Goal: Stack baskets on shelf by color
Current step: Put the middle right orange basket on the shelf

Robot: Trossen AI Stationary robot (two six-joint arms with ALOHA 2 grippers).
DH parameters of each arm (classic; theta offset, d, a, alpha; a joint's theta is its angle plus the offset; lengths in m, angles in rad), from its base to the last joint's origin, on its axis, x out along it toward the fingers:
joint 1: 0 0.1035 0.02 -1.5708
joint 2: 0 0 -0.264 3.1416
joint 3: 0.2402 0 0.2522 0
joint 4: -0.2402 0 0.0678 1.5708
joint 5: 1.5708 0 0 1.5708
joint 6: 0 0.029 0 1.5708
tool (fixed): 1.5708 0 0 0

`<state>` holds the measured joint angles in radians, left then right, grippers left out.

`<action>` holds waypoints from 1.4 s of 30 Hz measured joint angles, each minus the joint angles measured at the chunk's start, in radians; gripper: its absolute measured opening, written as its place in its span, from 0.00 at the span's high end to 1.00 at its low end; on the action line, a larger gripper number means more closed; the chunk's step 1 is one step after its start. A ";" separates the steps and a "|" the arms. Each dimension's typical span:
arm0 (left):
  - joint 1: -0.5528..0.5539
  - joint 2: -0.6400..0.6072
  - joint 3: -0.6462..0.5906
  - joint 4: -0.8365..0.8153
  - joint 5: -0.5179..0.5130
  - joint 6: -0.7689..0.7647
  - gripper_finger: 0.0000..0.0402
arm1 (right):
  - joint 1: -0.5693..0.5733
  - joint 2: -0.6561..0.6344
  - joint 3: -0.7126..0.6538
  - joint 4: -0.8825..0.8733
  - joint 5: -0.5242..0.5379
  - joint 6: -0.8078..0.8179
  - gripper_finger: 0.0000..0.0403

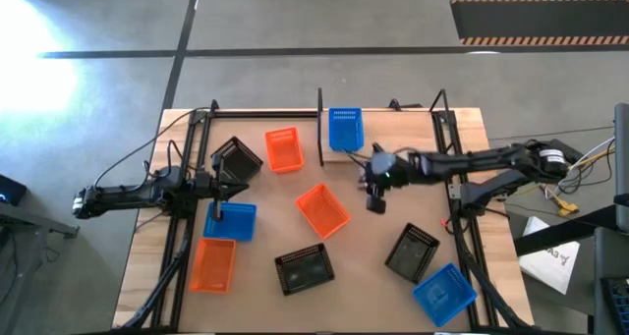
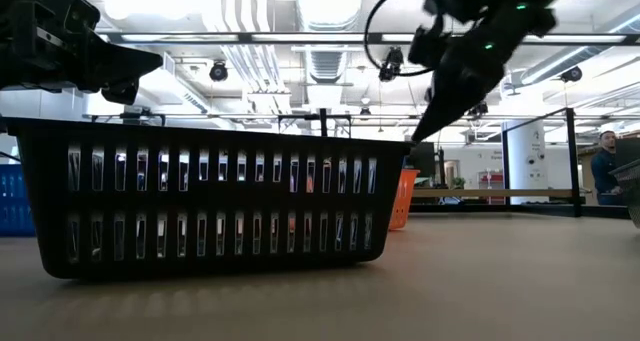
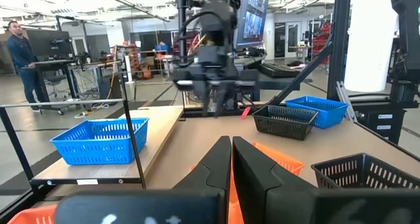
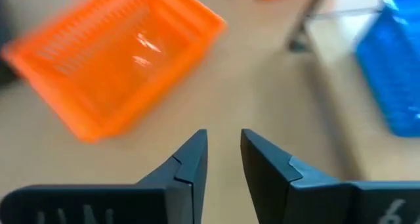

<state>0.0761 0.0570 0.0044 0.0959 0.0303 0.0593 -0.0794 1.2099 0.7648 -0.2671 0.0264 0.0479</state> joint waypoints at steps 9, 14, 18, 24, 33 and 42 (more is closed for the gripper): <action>0.000 0.000 0.000 0.001 0.000 0.000 1.00 | 0.183 0.032 -0.178 0.439 -0.001 0.028 0.82; 0.000 0.000 0.000 0.000 0.000 0.000 1.00 | 0.215 0.075 -0.140 0.434 -0.001 -0.031 0.74; 0.000 0.000 0.000 0.001 0.000 0.000 1.00 | 0.229 0.110 -0.079 0.399 -0.037 -0.099 0.64; 0.000 0.000 0.000 0.001 0.000 0.000 1.00 | 0.243 0.225 0.013 0.314 -0.087 -0.218 0.59; 0.000 0.001 0.000 0.001 0.000 0.000 1.00 | 0.245 0.410 0.190 0.148 -0.049 -0.328 0.72; 0.000 0.001 0.000 0.000 0.000 0.000 1.00 | 0.245 0.503 0.382 -0.131 -0.043 -0.337 0.97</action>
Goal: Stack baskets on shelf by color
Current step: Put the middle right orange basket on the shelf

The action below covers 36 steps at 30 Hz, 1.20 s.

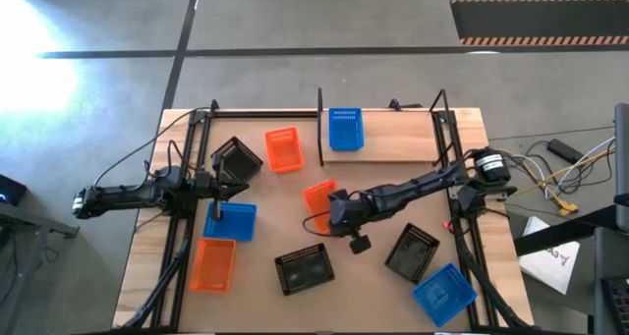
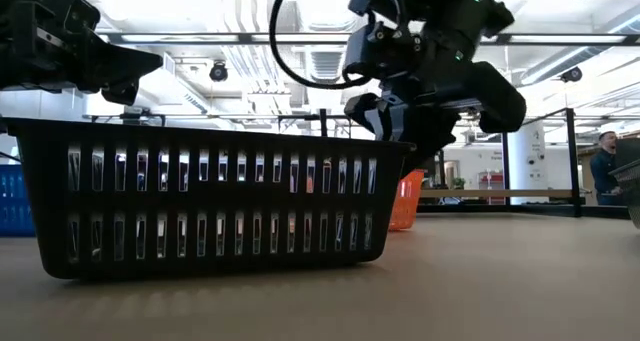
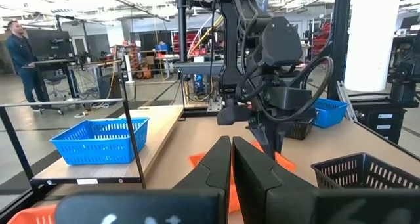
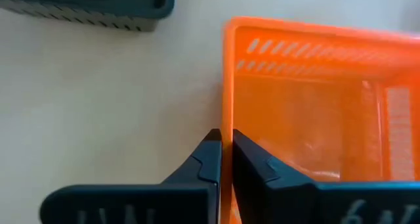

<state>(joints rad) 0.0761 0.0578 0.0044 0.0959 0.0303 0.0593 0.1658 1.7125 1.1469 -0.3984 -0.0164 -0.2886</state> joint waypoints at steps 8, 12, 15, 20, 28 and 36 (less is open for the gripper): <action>0.000 0.000 0.000 0.000 0.000 0.000 1.00 | 0.000 -0.101 0.045 -0.132 0.032 0.000 0.98; 0.000 -0.001 0.000 0.000 0.000 0.000 1.00 | 0.000 -0.224 0.037 -0.137 0.057 0.000 0.98; 0.000 0.000 0.000 -0.001 0.000 0.000 1.00 | 0.000 -0.329 0.029 -0.154 0.136 0.001 0.98; 0.000 0.000 0.000 0.000 0.000 0.000 1.00 | -0.028 -0.513 -0.002 -0.247 0.337 0.047 0.98; 0.000 0.000 0.000 0.000 0.000 0.000 1.00 | -0.272 -0.743 -0.193 -0.307 0.450 0.012 0.98; 0.000 0.000 0.000 0.000 0.000 0.000 1.00 | -0.617 -0.759 -0.395 -0.154 0.087 -0.220 0.98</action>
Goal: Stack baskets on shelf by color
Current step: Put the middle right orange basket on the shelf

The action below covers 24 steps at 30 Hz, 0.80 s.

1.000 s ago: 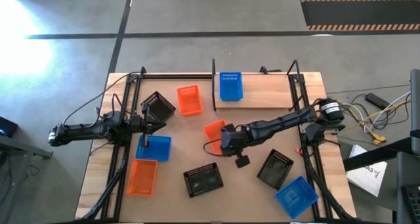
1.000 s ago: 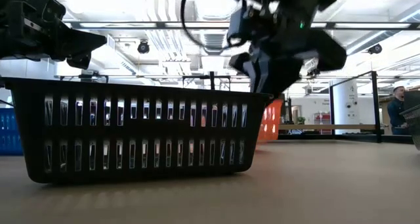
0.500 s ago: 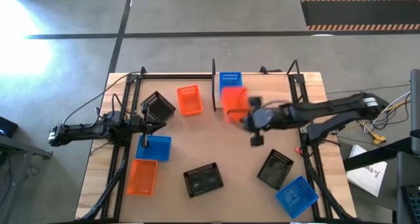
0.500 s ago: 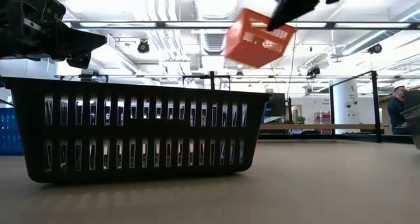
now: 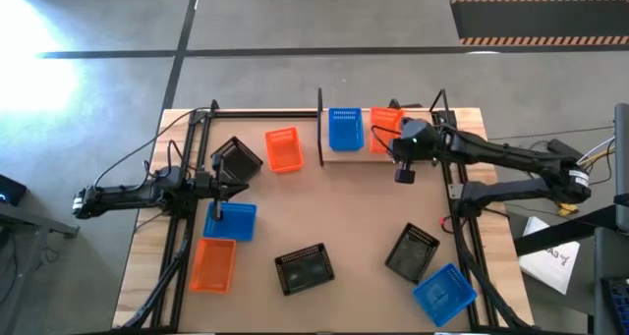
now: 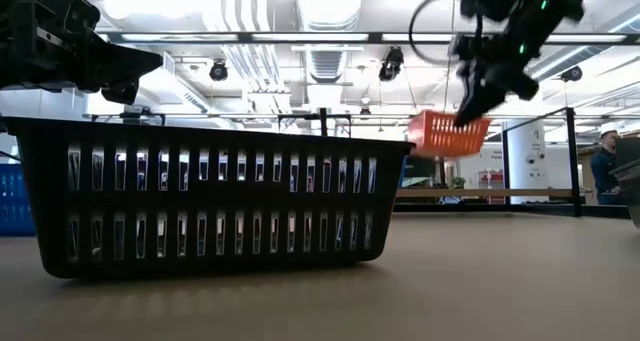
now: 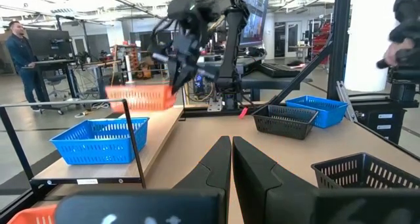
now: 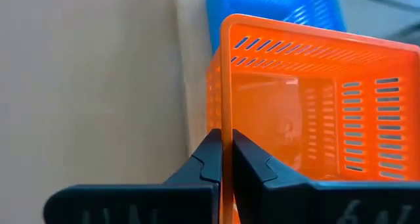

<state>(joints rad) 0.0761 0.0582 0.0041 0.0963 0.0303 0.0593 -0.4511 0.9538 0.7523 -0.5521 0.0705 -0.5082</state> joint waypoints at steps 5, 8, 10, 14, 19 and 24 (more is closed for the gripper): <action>0.000 0.000 0.000 0.000 0.000 0.000 1.00 | -0.112 0.086 -0.009 0.016 -0.018 -0.111 0.98; 0.000 0.000 0.000 0.000 0.000 0.000 1.00 | -0.138 0.135 -0.009 0.029 -0.020 -0.174 0.98; 0.000 0.000 0.000 0.000 0.000 0.000 1.00 | -0.148 0.166 -0.009 0.051 -0.023 -0.198 0.98; 0.000 0.000 0.000 0.000 0.000 0.000 1.00 | -0.152 0.220 0.004 0.077 -0.019 -0.210 0.98; 0.000 0.000 0.000 0.000 0.000 0.000 1.00 | -0.152 0.259 0.025 0.082 -0.018 -0.206 0.98; 0.000 0.000 0.000 0.000 0.000 0.000 1.00 | -0.152 0.256 0.026 0.096 -0.017 -0.209 0.96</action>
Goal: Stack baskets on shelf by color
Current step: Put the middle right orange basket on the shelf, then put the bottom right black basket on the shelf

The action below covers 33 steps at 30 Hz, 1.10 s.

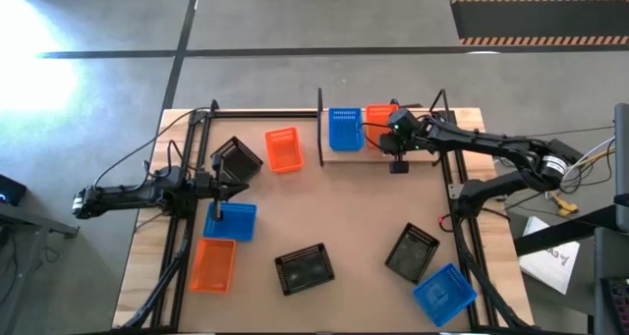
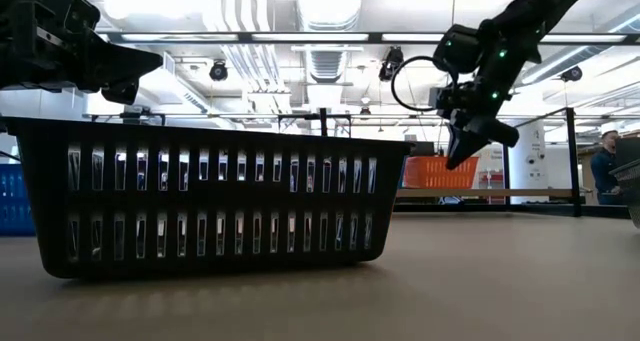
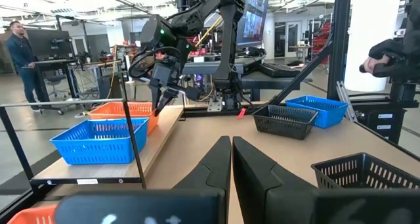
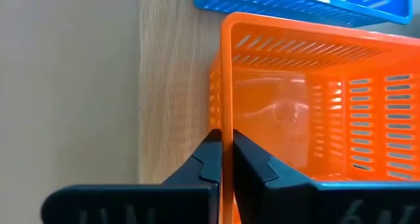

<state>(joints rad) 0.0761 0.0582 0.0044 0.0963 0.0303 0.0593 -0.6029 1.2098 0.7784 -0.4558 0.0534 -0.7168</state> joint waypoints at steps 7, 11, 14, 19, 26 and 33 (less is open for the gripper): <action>0.000 0.000 0.000 0.000 0.000 0.000 1.00 | 0.000 -0.014 0.000 -0.002 0.016 0.001 0.83; 0.000 0.000 0.000 0.000 0.000 0.000 1.00 | 0.005 -0.040 0.000 -0.002 0.098 0.039 0.76; 0.000 0.000 0.000 0.000 0.000 0.000 1.00 | 0.022 -0.081 0.007 -0.020 0.131 0.155 0.73; 0.000 0.000 0.000 0.000 0.000 0.000 1.00 | 0.110 -0.178 0.012 -0.097 0.141 0.410 0.74; 0.000 0.000 0.000 0.000 0.000 0.000 1.00 | 0.462 -0.276 -0.022 -0.151 0.187 0.794 0.81; 0.000 0.000 0.000 0.000 0.000 0.000 1.00 | 0.989 -0.217 -0.021 -0.177 0.369 1.300 0.90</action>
<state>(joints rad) 0.0765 0.0582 0.0042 0.0963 0.0303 0.0593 0.3861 0.9932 0.7574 -0.6326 0.4219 0.5829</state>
